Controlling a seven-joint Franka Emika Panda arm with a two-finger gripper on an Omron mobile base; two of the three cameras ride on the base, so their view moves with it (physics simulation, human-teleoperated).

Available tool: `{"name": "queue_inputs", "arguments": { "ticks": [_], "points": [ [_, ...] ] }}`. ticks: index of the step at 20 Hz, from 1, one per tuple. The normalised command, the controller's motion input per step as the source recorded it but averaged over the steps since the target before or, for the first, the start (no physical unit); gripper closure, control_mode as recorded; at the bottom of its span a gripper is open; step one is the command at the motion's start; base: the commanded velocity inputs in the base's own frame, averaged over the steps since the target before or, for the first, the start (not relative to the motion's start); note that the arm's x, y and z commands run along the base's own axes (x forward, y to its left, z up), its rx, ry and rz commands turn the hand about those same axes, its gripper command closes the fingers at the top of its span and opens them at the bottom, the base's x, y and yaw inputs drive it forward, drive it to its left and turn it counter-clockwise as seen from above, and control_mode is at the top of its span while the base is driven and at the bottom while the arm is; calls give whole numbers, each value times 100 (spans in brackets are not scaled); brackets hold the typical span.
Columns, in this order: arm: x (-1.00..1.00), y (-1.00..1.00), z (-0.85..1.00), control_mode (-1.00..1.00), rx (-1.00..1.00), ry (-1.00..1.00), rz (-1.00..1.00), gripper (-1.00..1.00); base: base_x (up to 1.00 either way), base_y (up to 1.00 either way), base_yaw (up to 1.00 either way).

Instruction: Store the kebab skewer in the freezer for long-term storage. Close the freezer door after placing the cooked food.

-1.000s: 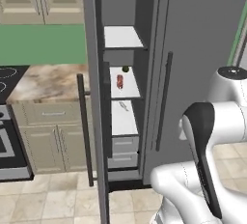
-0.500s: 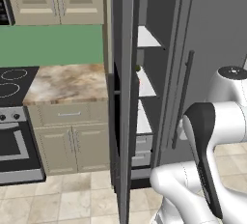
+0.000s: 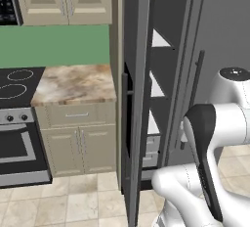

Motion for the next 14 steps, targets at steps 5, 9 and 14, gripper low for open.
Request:
{"name": "queue_inputs", "arguments": {
  "ticks": [5, 9, 14],
  "points": [
    [0, 0, 0, 100, 0, 0, 0, -100, -17, 12, 0],
    [0, 0, 0, 100, 0, 0, 0, -100, 0, 18, 0],
    [0, 0, 0, 100, 0, 0, 0, -100, 0, 13, 0]
  ]
}}
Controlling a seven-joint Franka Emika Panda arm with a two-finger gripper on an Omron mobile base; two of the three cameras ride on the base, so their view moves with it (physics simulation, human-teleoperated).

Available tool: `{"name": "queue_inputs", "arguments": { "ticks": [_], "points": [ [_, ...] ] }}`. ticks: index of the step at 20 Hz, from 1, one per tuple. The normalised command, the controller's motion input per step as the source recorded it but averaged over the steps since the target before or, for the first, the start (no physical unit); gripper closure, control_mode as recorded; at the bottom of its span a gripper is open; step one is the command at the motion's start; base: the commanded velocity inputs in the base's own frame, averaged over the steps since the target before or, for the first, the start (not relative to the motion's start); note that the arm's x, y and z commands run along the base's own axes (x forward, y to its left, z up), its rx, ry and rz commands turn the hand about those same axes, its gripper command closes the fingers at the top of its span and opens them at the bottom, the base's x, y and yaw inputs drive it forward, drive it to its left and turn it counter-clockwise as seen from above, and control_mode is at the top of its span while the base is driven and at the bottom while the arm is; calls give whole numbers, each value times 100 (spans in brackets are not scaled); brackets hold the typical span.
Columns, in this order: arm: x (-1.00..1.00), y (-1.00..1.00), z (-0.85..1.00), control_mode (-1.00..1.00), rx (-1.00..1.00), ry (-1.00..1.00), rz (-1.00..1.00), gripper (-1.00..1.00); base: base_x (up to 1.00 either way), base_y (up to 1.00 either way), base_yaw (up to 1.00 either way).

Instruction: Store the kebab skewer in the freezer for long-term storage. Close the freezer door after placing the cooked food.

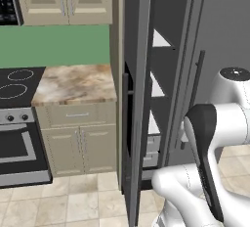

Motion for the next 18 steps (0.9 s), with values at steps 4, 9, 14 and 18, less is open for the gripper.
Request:
{"name": "queue_inputs", "arguments": {
  "ticks": [4, 9, 14, 18],
  "points": [
    [0, 0, 0, 100, 0, 0, 0, -100, 0, 7, 0],
    [0, 24, 0, -100, 0, -2, -8, -100, 0, 3, 0],
    [16, 71, -6, -100, 0, -5, -32, -100, 0, 0, 0],
    [40, 85, -4, -100, -1, -4, -32, -100, 0, 0, 0]
  ]
}}
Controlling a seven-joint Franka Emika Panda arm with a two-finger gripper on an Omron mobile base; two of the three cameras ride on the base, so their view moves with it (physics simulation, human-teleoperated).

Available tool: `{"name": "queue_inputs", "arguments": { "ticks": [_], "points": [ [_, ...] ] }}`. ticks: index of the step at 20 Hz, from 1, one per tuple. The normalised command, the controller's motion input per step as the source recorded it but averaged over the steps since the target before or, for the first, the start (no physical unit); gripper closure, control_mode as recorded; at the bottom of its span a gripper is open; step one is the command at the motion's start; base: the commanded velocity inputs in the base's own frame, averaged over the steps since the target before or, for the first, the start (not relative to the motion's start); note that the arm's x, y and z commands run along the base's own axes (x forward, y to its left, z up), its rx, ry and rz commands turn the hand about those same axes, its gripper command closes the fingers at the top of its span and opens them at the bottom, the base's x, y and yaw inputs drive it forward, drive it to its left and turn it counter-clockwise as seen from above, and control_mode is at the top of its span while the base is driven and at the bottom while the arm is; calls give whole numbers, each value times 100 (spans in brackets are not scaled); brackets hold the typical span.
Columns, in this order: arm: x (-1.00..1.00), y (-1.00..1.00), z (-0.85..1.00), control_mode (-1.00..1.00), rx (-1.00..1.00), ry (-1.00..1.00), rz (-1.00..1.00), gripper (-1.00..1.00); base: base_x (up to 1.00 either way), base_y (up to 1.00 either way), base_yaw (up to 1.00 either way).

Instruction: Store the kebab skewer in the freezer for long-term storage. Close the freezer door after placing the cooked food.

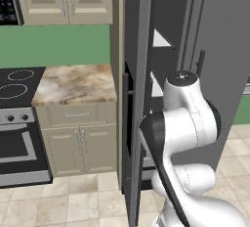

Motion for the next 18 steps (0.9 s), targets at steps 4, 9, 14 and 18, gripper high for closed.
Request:
{"name": "queue_inputs", "arguments": {
  "ticks": [4, 9, 14, 18],
  "points": [
    [67, 88, -1, -100, -17, -16, -24, -100, 0, 0, 0],
    [81, 71, 0, -100, -31, -30, -20, -100, 0, 0, 0],
    [89, 43, -1, -100, -23, -27, -13, -100, 0, 0, 0],
    [82, 26, -6, -100, -8, -2, -17, -100, 0, 0, 0]
  ]
}}
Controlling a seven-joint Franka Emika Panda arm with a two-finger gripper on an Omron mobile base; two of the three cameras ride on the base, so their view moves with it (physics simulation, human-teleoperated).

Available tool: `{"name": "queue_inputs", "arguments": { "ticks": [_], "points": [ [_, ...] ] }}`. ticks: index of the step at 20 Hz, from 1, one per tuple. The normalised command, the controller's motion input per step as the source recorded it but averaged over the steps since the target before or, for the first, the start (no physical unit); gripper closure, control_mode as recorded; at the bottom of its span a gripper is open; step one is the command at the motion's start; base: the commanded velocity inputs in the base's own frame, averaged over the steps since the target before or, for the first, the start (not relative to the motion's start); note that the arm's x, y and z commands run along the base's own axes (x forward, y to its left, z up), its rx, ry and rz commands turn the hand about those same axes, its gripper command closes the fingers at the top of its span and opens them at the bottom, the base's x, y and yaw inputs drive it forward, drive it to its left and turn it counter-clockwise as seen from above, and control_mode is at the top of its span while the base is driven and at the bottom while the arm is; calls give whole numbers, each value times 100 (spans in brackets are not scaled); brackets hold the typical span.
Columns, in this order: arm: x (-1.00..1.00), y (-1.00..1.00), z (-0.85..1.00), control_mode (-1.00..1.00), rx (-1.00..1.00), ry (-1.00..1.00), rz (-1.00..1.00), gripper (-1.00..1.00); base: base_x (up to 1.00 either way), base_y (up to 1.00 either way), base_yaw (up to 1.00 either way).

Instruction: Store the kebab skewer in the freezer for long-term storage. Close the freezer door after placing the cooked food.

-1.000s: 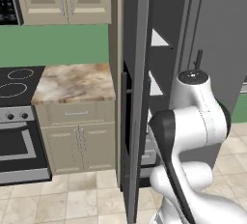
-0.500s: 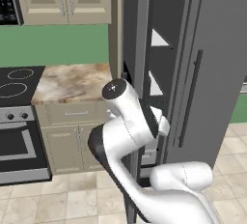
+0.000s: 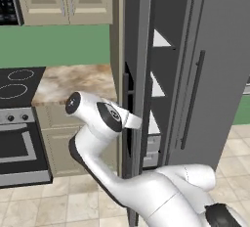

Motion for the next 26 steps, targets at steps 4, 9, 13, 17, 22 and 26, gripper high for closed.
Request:
{"name": "queue_inputs", "arguments": {
  "ticks": [4, 9, 13, 17, 22, 26],
  "points": [
    [73, 2, -33, -100, -12, -1, -18, -100, 0, 0, 0],
    [60, -4, -30, -100, -5, -15, -17, -100, 0, 0, 0],
    [29, 0, -8, -100, 0, -12, -4, -100, 0, 0, 0],
    [24, -3, -12, -100, 0, -1, 0, -100, 0, 0, 0],
    [50, -26, -24, -100, 0, 0, 0, -100, 0, 0, 0],
    [51, -18, -24, -100, 0, 0, 0, -100, 0, 0, 0]
  ]
}}
